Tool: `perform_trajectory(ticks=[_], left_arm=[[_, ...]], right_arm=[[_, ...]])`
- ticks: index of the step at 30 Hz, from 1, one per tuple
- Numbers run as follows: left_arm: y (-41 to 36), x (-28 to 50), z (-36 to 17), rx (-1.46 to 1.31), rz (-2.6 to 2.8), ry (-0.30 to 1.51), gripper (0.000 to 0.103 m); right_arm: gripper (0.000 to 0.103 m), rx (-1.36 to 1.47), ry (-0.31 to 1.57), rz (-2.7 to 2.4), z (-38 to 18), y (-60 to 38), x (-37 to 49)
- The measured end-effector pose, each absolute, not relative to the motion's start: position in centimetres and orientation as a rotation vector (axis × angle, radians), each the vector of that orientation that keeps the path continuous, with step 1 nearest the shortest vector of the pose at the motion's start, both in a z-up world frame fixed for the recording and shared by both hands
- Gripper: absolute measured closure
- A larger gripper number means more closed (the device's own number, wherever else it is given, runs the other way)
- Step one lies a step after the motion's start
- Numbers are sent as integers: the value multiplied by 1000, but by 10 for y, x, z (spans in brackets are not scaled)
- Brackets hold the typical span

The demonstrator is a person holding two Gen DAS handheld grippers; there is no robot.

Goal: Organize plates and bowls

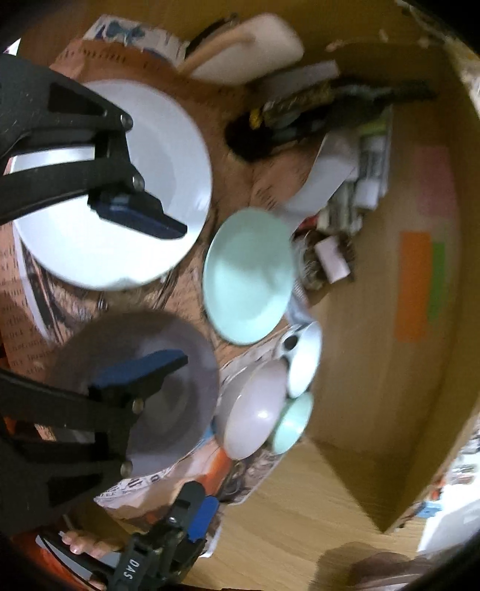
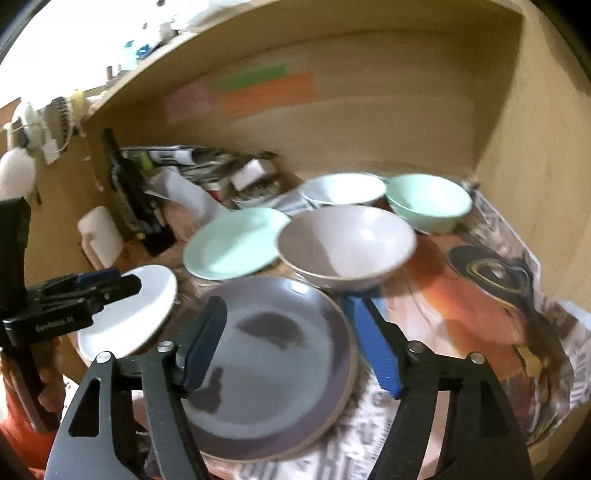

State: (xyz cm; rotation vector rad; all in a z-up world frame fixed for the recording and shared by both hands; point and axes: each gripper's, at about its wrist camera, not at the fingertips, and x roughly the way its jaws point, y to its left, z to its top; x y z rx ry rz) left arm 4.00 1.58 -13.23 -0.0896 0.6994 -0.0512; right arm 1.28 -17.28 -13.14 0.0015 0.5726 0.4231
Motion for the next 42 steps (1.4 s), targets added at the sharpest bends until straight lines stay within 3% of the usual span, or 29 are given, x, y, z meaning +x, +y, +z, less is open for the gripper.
perform_trajectory(ticks=[2,4,24,27,33,38,42], left_arm=[[29,32,-127,-101,-15,671,16],[45,24,-126,-115,25,647,11],[168,-6,-180,-181,145,770,10],[178,-6,-187,-202,123,785,20],[191,-4,-200,-238,53,834,53],[196,-4,-207,-257,17,858,68],[198,-4,-207,-275,-12,859,71]], right_arm=[[33,-5,577,451,-131,-161,14],[33,-7,592,486,-132,-146,17],[35,-124,800,626,-166,-16,48],[52,-143,839,630,-172,-4,53],[76,-155,912,592,-185,7,65],[80,-170,931,550,-190,10,66],[80,-185,946,531,-195,12,65]])
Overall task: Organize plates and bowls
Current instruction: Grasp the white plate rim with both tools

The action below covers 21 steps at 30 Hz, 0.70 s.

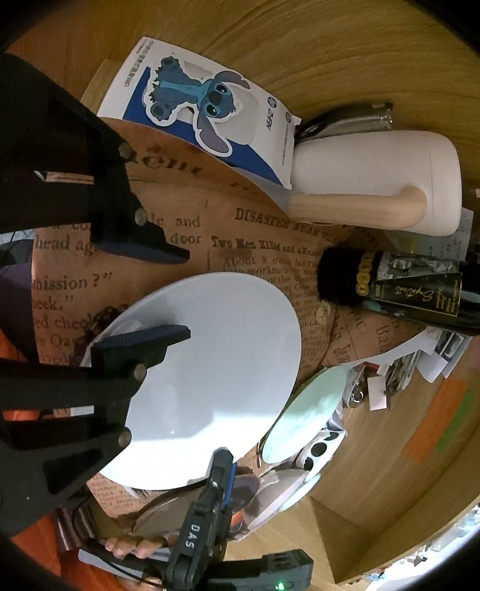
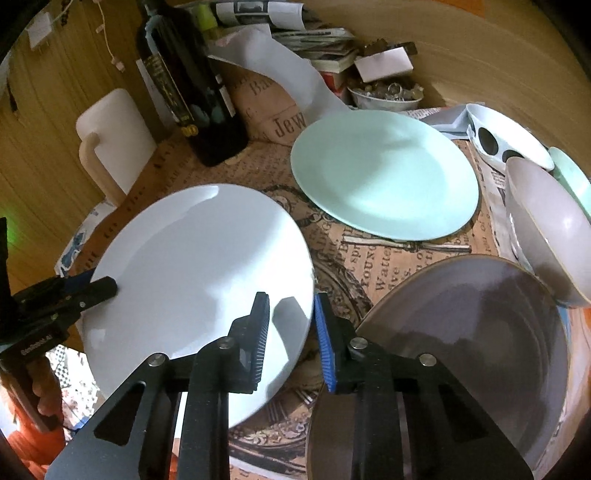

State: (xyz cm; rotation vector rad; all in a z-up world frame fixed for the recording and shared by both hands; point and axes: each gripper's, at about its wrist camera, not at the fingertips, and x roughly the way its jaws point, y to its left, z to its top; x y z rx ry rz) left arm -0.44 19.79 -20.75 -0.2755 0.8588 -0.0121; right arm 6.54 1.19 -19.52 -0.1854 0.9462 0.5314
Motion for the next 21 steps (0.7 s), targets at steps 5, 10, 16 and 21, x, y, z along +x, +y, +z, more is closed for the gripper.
perform_trajectory(ticks=[5,10,16,21], left_arm=[[195,-5,-209,-277,-51,870,73],[188,-2,-206,-247,-21,876,74],[188,-1,-204,-223,19,869,74],[190,0,-200,-224,42,853,74]], right_arm=[[80,-191,945,512,-198,15,65],[78,-222,936,506,-200,20,62],[78,-139,955,527,-199,14,67],[79,-124,933,536,-196,14,64]])
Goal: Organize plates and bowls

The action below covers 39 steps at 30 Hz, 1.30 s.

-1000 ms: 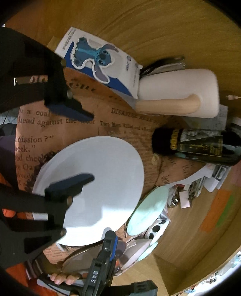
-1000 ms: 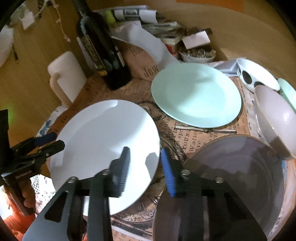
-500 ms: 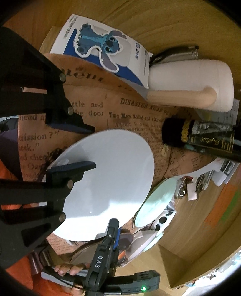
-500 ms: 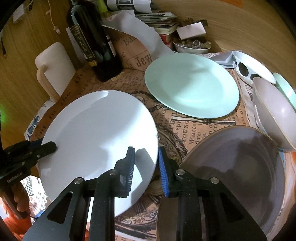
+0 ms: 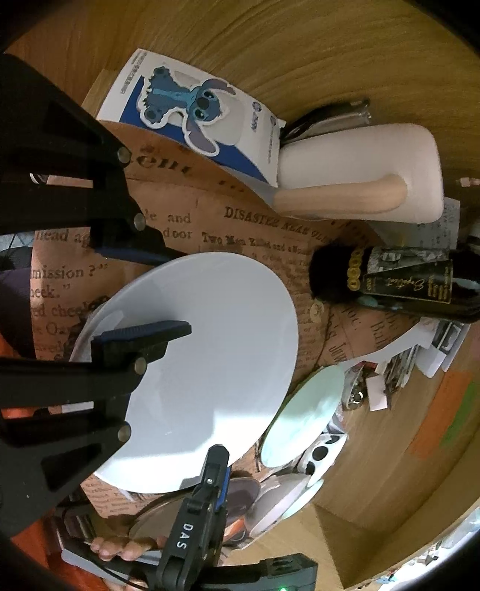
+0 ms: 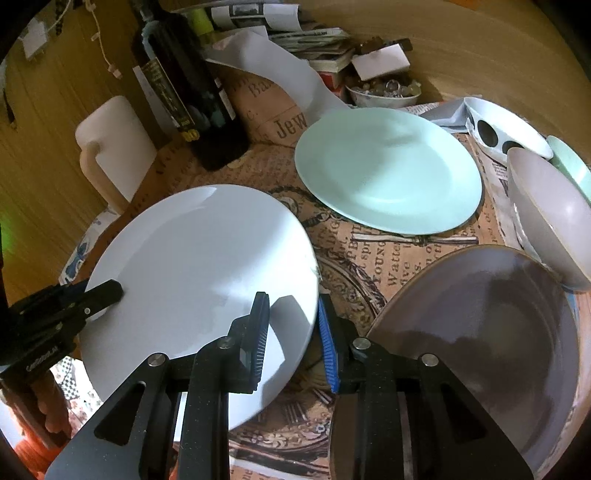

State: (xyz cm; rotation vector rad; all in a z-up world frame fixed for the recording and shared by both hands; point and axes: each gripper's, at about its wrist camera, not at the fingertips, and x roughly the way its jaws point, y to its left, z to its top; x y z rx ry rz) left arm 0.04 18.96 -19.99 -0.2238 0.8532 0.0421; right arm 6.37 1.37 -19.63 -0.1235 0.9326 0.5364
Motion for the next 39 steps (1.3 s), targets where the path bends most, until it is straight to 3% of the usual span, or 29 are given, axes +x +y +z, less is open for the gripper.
perform_trajectory(ticks=[19,39], left_arm=[[156,4,-161,-172,21,731,74],[82,11,-156,-133,-73,718,74]], right_arm=[[79,-85,787,538,-159,-22,49],[79,-30,742,468,-149,-99,27]])
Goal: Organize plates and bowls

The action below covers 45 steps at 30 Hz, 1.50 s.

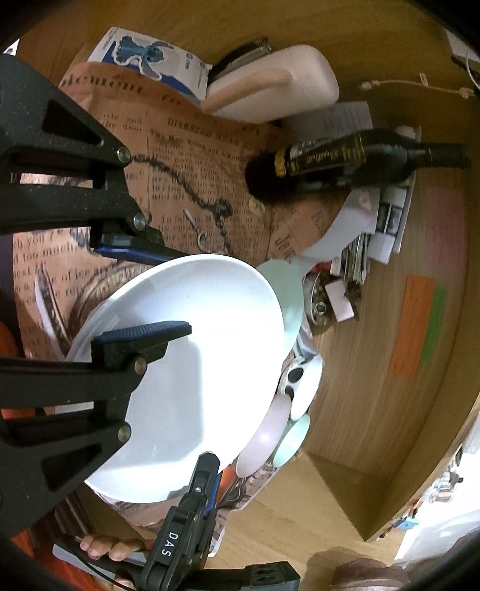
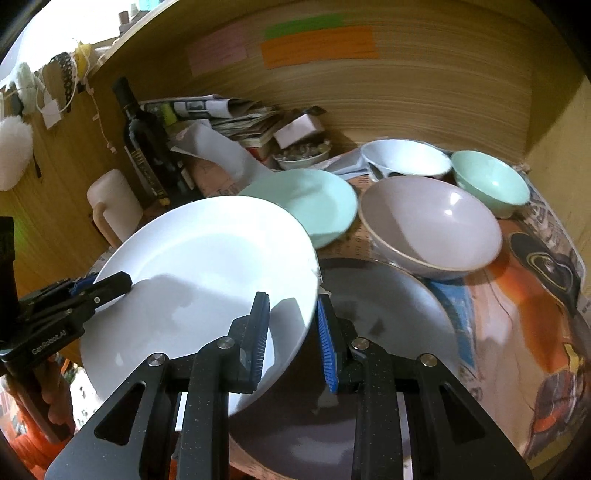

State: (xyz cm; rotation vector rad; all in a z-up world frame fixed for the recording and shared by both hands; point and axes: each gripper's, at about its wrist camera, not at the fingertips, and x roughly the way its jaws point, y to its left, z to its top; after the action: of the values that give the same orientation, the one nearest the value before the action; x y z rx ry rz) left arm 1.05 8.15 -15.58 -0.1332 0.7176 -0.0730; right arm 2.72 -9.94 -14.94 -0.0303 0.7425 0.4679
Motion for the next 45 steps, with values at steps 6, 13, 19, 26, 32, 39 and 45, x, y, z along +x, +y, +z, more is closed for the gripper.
perform_trajectory(ticks=[6,13,19,26,32,39,45], left_arm=[[61,15,-160,-128,-99,737,74],[40,20,-167,-123,-117,762,73],[25,23,-175,-117,-132,787,73],[11,30,-188,-112,-142,819,73],[3,35,-199,-111,-151,847,73],[-1,42,-206,-110,-165,863,72],[-6,47,-211,-90,-172,873,71]], right_arm=[[79,-11,749,454,-152,-121,24],[79,-6,763,437,-159,-144,24],[79,6,780,419,-166,-159,24],[79,30,810,409,-176,-173,28],[79,45,833,397,-182,-180,30],[79,51,840,386,-184,-186,31],[79,68,844,379,-184,-191,34]])
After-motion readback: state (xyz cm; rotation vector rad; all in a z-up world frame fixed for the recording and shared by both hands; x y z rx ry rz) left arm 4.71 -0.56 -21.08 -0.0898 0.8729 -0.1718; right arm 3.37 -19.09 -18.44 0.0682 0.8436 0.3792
